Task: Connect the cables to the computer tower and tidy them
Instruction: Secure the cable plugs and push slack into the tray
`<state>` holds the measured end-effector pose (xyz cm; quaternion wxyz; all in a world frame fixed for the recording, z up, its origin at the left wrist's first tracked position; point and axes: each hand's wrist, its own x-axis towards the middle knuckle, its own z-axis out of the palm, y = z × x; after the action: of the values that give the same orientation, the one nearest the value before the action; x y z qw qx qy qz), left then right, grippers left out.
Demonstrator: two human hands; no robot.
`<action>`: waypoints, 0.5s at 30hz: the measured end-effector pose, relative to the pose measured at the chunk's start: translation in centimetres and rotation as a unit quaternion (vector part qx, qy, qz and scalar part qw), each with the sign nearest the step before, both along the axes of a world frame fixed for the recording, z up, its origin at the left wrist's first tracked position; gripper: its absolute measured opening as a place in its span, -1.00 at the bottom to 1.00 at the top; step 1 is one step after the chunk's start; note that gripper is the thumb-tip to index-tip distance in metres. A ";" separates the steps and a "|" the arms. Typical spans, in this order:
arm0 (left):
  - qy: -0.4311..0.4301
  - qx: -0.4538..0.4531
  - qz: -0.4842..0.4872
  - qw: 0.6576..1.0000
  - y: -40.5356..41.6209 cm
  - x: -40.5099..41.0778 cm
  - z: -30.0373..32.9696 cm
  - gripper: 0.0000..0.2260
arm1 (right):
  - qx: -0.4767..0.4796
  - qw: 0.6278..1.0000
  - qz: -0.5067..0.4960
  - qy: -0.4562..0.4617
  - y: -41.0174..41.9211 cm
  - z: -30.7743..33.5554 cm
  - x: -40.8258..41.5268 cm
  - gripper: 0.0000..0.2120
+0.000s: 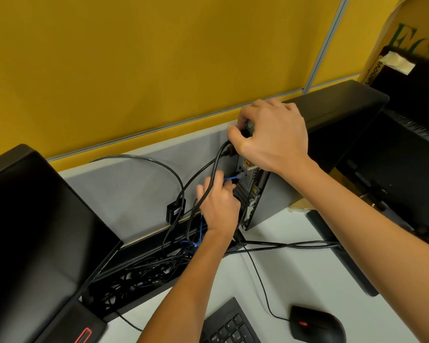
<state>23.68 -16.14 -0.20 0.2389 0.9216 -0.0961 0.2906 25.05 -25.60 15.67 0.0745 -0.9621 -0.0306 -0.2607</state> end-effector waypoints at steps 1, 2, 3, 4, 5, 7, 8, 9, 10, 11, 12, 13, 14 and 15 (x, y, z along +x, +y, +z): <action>0.010 -0.008 -0.002 1.000 -0.1 -0.1 -0.1 -0.86 | 0.001 1.000 0.003 0.002 -0.2 0.0 -0.1 -0.65; 0.019 -0.013 -0.002 1.000 -0.1 -0.1 -0.1 -0.88 | 0.001 1.000 0.005 0.004 -0.2 0.0 0.0 -0.66; 0.028 -0.016 -0.004 0.999 0.0 -0.3 -0.1 -0.92 | 0.001 1.000 0.005 0.006 -0.3 0.0 0.0 -0.66; 0.035 -0.022 -0.004 0.999 0.2 -0.5 0.0 -0.96 | -0.001 1.000 0.006 0.007 -0.2 0.0 0.0 -0.66; 0.046 -0.031 -0.003 0.998 0.4 -0.5 0.1 -0.96 | -0.002 1.000 0.006 0.007 -0.2 0.1 0.1 -0.66; 0.094 -0.051 -0.005 0.994 0.5 -0.8 0.4 -0.87 | -0.003 1.000 0.005 0.006 -0.1 0.1 0.0 -0.66; 0.121 -0.065 -0.008 0.990 0.4 -0.8 0.5 -0.84 | -0.003 1.000 0.005 0.007 -0.2 0.1 0.0 -0.66; 0.144 -0.079 -0.011 0.986 0.4 -0.9 0.6 -0.82 | -0.002 1.000 0.006 0.009 -0.2 0.1 0.0 -0.66; 0.159 -0.092 -0.013 0.983 0.5 -0.8 0.7 -0.82 | -0.003 1.000 0.007 0.011 -0.1 0.2 0.0 -0.66; 0.167 -0.101 -0.013 0.981 0.6 -0.7 0.7 -0.82 | -0.005 1.000 0.008 0.011 -0.1 0.2 0.0 -0.66; 0.170 -0.104 -0.013 0.980 0.7 -0.7 0.7 -0.81 | -0.006 1.000 0.008 0.011 -0.1 0.2 0.0 -0.67; 0.168 -0.097 -0.010 0.981 0.9 -0.7 0.6 -0.81 | -0.008 1.000 0.007 0.011 -0.1 0.2 -0.1 -0.68; 0.161 -0.084 -0.007 0.983 1.0 -0.8 0.5 -0.80 | -0.008 1.000 0.006 0.010 -0.1 0.2 0.0 -0.69; 0.153 -0.074 -0.005 0.985 1.2 -0.9 0.4 -0.80 | -0.009 1.000 0.006 0.011 -0.1 0.2 0.0 -0.70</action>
<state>22.74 -14.98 0.24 0.3194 0.9345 -0.0414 0.1513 25.04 -25.74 15.90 0.0679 -0.9653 -0.0381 -0.2491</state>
